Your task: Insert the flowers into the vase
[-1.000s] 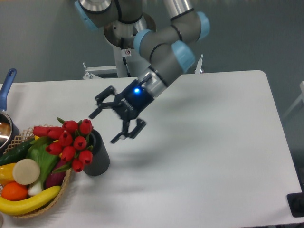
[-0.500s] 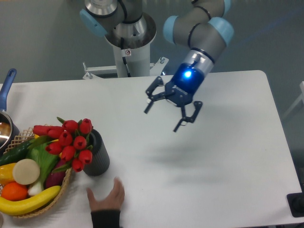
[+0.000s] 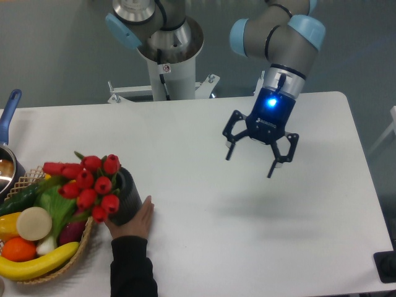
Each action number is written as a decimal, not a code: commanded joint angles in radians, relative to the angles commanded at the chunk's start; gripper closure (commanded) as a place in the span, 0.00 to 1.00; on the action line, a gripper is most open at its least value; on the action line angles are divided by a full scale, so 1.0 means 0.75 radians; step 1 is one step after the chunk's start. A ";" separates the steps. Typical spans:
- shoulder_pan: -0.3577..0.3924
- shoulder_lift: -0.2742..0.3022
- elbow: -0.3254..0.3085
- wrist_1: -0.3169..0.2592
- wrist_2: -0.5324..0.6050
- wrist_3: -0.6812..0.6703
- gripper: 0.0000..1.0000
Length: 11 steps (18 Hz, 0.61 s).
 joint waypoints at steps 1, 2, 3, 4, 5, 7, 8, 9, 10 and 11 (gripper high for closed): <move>-0.031 0.000 0.010 -0.025 0.103 0.000 0.00; -0.057 0.000 0.014 -0.047 0.207 0.000 0.00; -0.082 0.000 0.015 -0.068 0.313 0.000 0.00; -0.109 0.000 0.010 -0.088 0.418 0.002 0.00; -0.137 0.000 0.010 -0.104 0.494 0.004 0.00; -0.166 -0.002 0.002 -0.125 0.560 0.000 0.00; -0.170 -0.002 -0.002 -0.141 0.586 0.010 0.00; -0.174 -0.002 -0.002 -0.152 0.613 0.012 0.00; -0.188 -0.002 -0.004 -0.152 0.637 0.012 0.00; -0.205 -0.004 -0.006 -0.154 0.668 0.012 0.00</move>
